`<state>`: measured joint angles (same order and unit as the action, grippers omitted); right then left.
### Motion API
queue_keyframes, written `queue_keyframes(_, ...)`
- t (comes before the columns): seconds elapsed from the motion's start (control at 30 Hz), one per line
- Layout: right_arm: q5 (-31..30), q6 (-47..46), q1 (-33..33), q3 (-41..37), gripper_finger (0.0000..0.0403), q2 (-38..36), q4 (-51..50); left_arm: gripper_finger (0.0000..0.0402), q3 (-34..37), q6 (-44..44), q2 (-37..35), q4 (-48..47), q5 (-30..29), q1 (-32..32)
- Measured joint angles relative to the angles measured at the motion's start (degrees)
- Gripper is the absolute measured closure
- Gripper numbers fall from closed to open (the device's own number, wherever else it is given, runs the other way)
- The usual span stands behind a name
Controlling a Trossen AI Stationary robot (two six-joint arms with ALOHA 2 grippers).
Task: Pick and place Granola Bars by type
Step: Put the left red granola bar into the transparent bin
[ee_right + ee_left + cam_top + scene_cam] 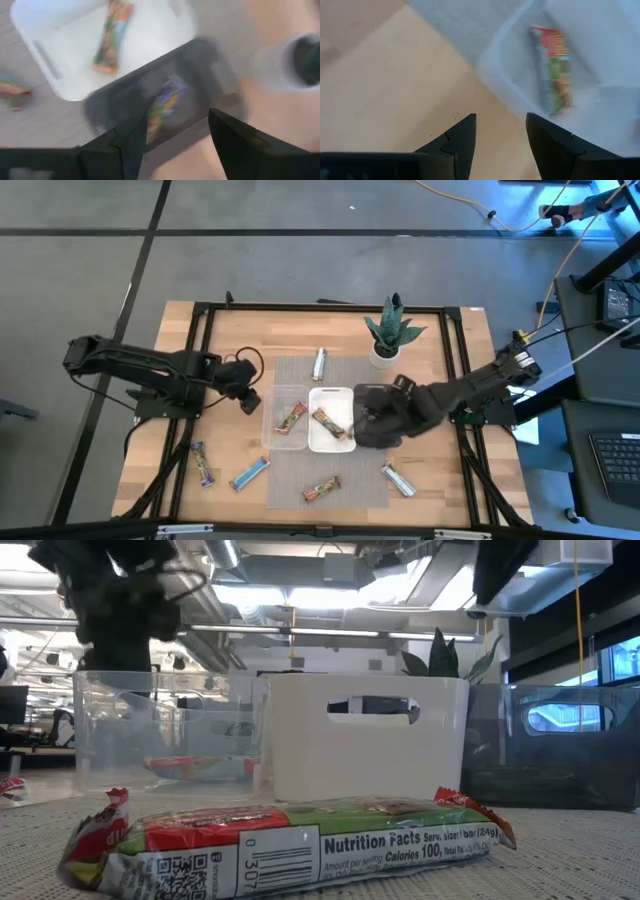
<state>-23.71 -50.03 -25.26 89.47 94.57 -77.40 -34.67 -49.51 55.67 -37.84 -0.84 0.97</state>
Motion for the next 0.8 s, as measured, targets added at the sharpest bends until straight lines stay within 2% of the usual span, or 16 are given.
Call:
queue_keyframes(0.1, -4.9, -0.67, -3.73, -0.5, 0.0189, -3.31, -2.72, 0.0235, -1.73, -6.22, -1.22, -0.18, -2.77, 5.37)
queue_keyframes(0.2, -5.37, -1.11, -6.68, -4.34, 0.0189, -9.11, -2.01, 0.0235, -4.16, -12.58, -1.42, -1.39, -6.95, 11.48)
queue_keyframes(0.4, -5.92, -3.69, -8.71, -19.39, 0.0189, -22.61, 8.74, 0.0235, -9.08, -23.83, 1.36, -2.76, -14.78, 23.54)
queue_keyframes(0.53, -6.2, -3.75, -8.76, -29.26, 0.0189, -29.16, 16.41, 0.0235, -13.54, -25.17, 6.03, -3.45, -17.36, 30.88)
queue_keyframes(0.67, -6.17, -3.82, -8.33, -36.08, 0.0189, -33.02, 21.59, 0.0235, -20.02, -31.93, 12.89, -10.11, -17.0, 35.08)
queue_keyframes(0.8, -6.15, -3.76, -7.52, -39.28, 0.0189, -34.68, 23.27, 0.0235, -26.88, -38.58, 21.26, -19.25, -10.15, 38.19)
